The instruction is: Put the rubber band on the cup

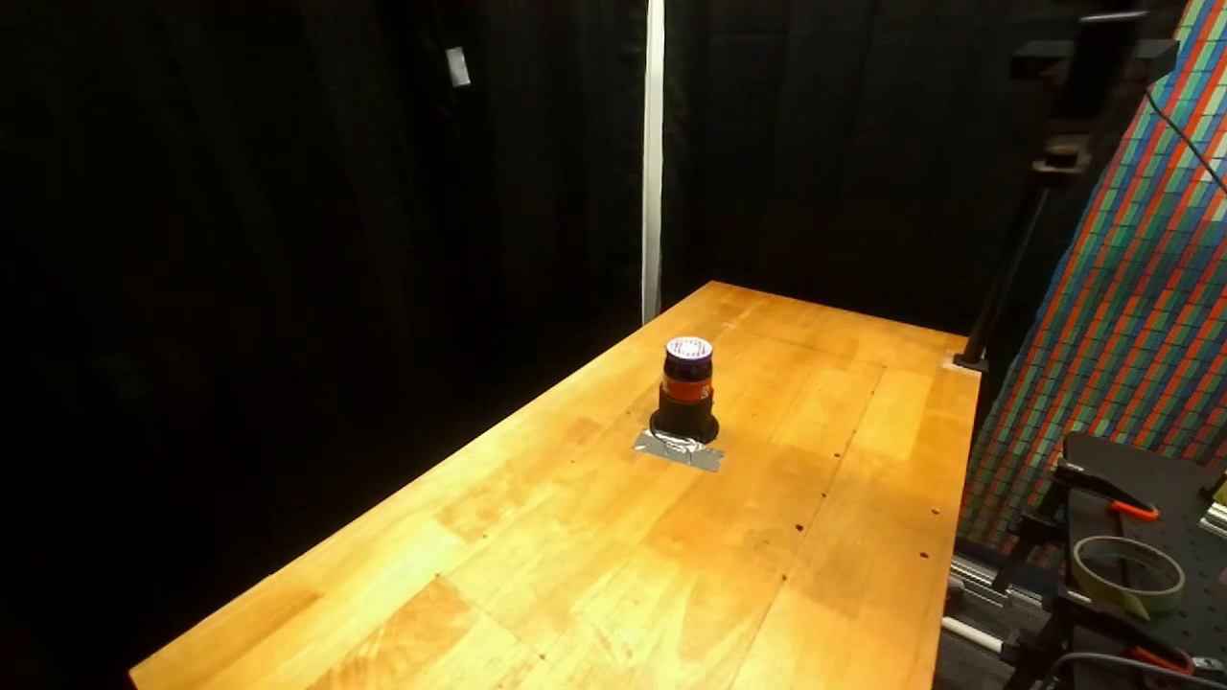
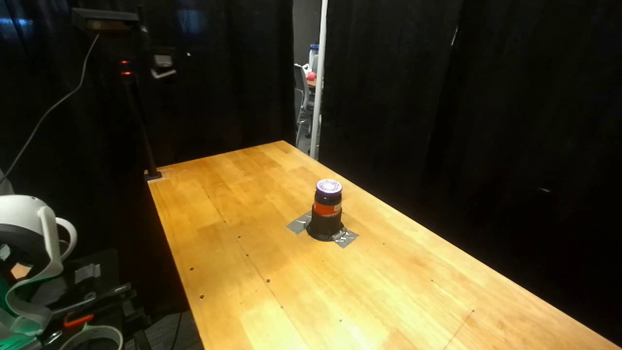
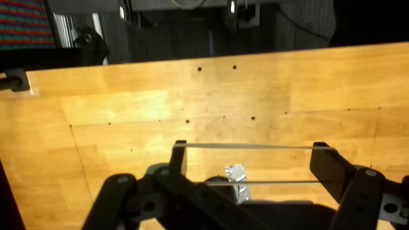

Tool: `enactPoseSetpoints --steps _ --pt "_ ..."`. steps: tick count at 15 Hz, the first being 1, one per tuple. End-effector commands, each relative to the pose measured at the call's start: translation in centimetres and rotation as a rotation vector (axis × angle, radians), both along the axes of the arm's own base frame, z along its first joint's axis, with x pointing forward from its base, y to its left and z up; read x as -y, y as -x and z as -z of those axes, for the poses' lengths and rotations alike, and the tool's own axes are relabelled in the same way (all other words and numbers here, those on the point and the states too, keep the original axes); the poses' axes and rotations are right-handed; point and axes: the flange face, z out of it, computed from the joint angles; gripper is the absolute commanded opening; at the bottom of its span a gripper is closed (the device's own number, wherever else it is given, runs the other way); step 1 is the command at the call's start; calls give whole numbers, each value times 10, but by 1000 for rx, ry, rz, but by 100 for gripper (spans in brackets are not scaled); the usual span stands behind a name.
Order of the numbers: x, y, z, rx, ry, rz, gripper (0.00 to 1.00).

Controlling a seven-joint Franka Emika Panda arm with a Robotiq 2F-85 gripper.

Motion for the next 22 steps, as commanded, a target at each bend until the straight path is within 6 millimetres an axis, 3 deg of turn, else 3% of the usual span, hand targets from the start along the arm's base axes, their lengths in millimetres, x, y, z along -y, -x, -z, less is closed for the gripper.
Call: enactPoseSetpoints --steps 1,6,12,16,22 --pt "-11 -85 11 109 23 19 100" --pt "-1 -186 68 89 38 -12 100" --pt "2 -271 130 60 -42 -10 100" --pt "0 -305 166 35 -51 2 100" --pt "9 -335 216 1 -34 44 100"
